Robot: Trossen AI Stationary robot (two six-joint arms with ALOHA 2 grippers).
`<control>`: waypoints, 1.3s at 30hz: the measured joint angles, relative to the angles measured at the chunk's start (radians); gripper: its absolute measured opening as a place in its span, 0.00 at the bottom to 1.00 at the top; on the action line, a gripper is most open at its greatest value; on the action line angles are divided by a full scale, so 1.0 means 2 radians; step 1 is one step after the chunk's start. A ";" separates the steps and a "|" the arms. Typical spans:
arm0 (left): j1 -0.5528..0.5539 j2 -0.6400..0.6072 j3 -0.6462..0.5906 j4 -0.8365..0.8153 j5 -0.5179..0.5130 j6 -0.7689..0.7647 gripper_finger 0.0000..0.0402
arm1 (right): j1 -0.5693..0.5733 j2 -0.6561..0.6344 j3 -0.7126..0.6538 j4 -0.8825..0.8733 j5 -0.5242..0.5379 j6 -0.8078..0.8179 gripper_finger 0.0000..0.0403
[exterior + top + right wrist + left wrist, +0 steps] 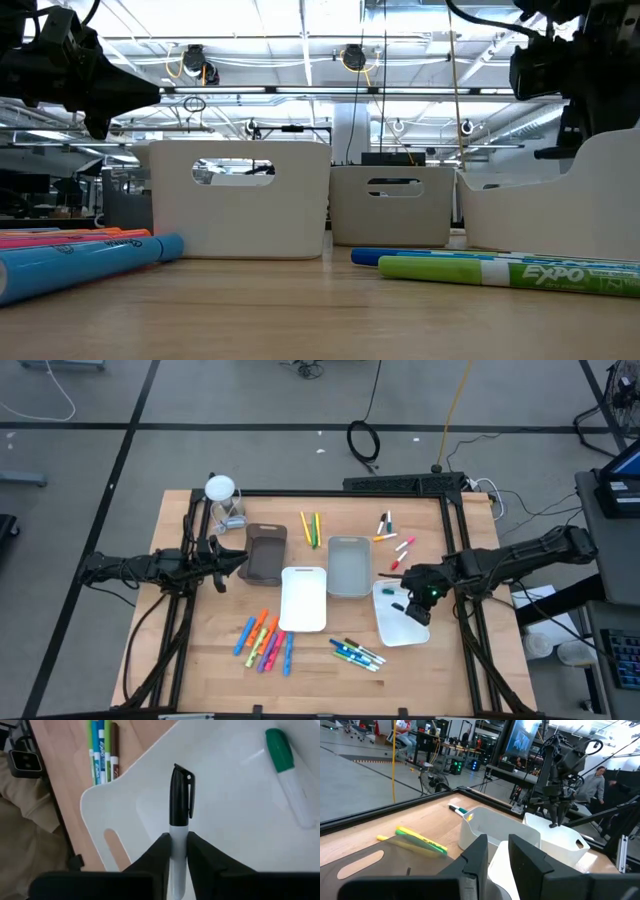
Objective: Pick & Place Markers
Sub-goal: Put the bottom black mini marker into the right white bin, then put the orange mini marker into the right white bin
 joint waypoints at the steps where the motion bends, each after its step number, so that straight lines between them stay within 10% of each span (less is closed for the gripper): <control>1: 0.000 0.000 0.000 0.000 0.000 0.000 0.20 | 0.000 0.000 -0.001 0.004 0.000 0.000 0.15; 23: 0.000 0.000 0.000 0.000 0.000 0.000 0.20 | -0.016 0.000 -0.001 0.049 0.002 -0.037 0.31; 39: 0.000 0.000 0.000 0.000 0.000 0.000 0.20 | -0.130 -0.023 -0.001 0.118 0.063 -0.264 0.31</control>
